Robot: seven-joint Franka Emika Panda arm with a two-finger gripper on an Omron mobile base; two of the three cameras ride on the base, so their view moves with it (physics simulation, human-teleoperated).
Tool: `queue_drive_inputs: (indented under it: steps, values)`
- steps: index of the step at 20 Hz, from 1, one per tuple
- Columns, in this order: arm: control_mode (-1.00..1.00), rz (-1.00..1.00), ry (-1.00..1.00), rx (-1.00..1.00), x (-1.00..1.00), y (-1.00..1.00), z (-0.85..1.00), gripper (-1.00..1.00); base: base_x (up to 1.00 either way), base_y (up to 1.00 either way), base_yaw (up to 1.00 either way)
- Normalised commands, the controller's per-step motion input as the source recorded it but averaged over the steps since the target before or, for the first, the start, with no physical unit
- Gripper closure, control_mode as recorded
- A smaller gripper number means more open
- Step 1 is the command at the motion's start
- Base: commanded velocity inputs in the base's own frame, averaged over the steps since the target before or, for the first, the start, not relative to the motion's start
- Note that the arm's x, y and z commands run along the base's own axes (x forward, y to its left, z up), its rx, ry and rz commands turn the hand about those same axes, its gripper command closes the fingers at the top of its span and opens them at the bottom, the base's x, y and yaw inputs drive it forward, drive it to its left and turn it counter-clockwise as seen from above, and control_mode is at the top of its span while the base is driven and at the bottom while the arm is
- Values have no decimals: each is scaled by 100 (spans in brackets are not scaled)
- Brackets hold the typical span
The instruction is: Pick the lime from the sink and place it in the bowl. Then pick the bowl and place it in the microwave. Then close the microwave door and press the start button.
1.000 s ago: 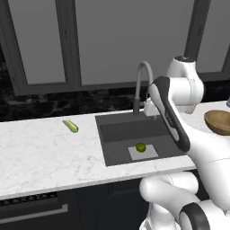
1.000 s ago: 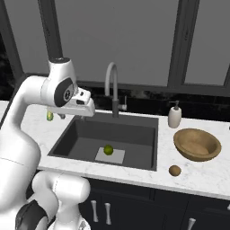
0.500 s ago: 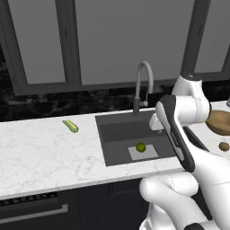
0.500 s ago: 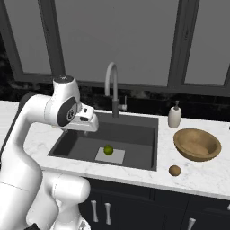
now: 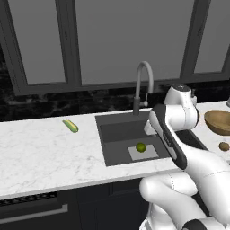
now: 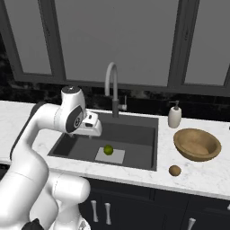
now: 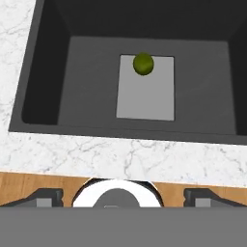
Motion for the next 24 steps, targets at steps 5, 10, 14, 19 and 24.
queue_drive_inputs:
  steps: [5, 10, 14, 19, 24]
  values:
    - [-100, 0, 0, 2, 41, -17, -37, -100, 0, 0, 0]
    - [-100, 5, 0, 5, 31, -36, -33, -100, 0, 0, 0]
    - [-100, 10, 0, 4, 35, -29, -35, -100, 0, 0, 0]
    - [-100, 7, 0, 2, 48, -11, -35, -100, 0, 0, 0]
    - [-100, 2, 0, 0, 39, 2, -28, -100, 0, 0, 0]
